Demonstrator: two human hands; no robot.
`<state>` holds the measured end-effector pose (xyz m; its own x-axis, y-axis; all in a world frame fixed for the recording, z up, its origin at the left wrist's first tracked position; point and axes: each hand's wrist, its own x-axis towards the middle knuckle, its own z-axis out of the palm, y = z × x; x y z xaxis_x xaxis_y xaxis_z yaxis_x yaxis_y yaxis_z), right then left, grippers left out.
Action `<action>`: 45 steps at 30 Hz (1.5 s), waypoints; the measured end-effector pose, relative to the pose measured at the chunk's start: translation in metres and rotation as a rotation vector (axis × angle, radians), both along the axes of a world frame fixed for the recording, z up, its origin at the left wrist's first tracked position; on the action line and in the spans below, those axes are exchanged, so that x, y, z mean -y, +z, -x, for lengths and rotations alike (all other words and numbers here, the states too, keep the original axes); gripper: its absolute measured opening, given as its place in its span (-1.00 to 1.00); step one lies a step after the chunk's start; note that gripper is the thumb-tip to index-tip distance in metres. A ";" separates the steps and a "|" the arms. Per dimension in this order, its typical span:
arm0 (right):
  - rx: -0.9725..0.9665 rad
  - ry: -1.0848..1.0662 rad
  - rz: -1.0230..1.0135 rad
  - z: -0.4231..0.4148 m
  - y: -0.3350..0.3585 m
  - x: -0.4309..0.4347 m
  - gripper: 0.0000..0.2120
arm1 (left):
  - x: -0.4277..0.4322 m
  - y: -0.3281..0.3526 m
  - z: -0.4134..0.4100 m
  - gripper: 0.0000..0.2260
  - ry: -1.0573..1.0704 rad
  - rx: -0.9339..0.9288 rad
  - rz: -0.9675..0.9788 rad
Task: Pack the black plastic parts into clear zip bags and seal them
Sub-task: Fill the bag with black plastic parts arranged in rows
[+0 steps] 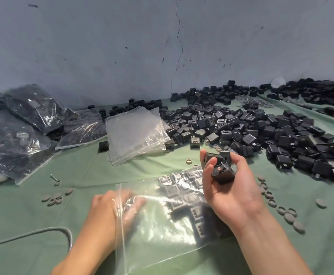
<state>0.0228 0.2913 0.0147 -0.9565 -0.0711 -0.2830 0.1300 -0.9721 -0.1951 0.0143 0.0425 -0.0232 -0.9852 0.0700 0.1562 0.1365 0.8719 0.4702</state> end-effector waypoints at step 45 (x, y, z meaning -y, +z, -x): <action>-0.043 -0.082 -1.041 -0.033 -0.015 0.028 -0.82 | 0.024 -0.011 -0.055 -0.69 -0.261 0.085 0.002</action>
<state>0.0563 0.2628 -0.0007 -0.9580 0.2539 -0.1332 0.0448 -0.3263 -0.9442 0.0696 0.0184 -0.0345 -0.9434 0.3235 0.0731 0.3168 0.8135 0.4876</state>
